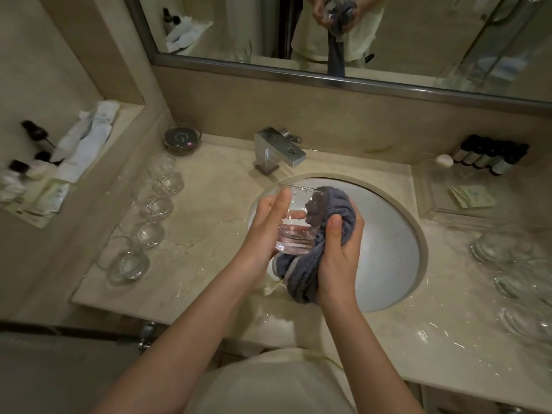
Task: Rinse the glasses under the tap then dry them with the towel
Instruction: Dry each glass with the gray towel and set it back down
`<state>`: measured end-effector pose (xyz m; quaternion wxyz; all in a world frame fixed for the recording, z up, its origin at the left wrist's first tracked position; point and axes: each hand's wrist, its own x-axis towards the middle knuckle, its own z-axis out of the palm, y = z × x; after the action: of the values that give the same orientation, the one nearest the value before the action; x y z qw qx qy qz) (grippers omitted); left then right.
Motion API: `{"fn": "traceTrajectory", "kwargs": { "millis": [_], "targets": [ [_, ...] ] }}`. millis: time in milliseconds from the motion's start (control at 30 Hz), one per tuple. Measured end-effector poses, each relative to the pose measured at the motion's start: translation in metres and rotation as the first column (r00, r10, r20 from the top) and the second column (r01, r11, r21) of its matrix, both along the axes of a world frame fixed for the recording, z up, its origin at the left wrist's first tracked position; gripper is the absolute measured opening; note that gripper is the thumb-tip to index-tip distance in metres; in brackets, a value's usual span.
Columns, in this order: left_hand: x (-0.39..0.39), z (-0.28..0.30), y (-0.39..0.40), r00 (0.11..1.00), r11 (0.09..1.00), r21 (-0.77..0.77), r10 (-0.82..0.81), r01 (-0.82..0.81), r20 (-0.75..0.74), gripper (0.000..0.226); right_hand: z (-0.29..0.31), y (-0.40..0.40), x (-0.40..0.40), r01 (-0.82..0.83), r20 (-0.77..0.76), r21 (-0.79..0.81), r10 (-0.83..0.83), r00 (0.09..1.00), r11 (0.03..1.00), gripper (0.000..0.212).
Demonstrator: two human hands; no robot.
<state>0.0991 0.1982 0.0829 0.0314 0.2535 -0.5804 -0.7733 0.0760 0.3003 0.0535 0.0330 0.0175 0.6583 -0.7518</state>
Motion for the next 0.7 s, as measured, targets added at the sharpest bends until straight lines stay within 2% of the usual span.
{"fn": "traceTrajectory", "kwargs": {
  "millis": [100, 267, 367, 433, 500, 700],
  "targets": [
    [0.004, -0.002, -0.015, 0.999, 0.998, 0.063, -0.014, 0.016, -0.036, 0.067, -0.001, 0.000, -0.001, -0.017, -0.011, 0.014, 0.017, 1.000, 1.000, 0.031],
    [0.010, -0.008, -0.045, 0.992, 0.994, -0.001, -0.112, 0.112, -0.063, 0.055, 0.006, 0.014, -0.009, 0.006, -0.111, 0.078, 0.003, 0.994, 0.997, 0.026],
    [0.014, -0.011, -0.050, 0.977, 0.978, 0.002, -0.207, 0.207, -0.057, 0.047, 0.013, 0.020, -0.010, -0.102, -0.196, 0.141, 0.129, 0.972, 0.985, 0.019],
    [0.015, -0.012, -0.050, 0.971, 0.972, 0.009, -0.232, 0.233, -0.056, 0.038, 0.020, 0.022, -0.006, -0.219, -0.258, 0.253, 0.284, 0.923, 0.942, 0.024],
    [0.016, -0.012, -0.050, 0.969, 0.970, 0.009, -0.243, 0.243, -0.050, 0.032, 0.025, 0.025, -0.002, -0.307, -0.246, 0.356, 0.405, 0.880, 0.883, 0.031],
    [0.017, -0.012, -0.049, 0.961, 0.960, -0.046, -0.276, 0.275, -0.014, 0.040, 0.032, 0.040, -0.002, -0.431, -0.158, 0.470, 0.554, 0.817, 0.770, 0.054]
  ]
}}
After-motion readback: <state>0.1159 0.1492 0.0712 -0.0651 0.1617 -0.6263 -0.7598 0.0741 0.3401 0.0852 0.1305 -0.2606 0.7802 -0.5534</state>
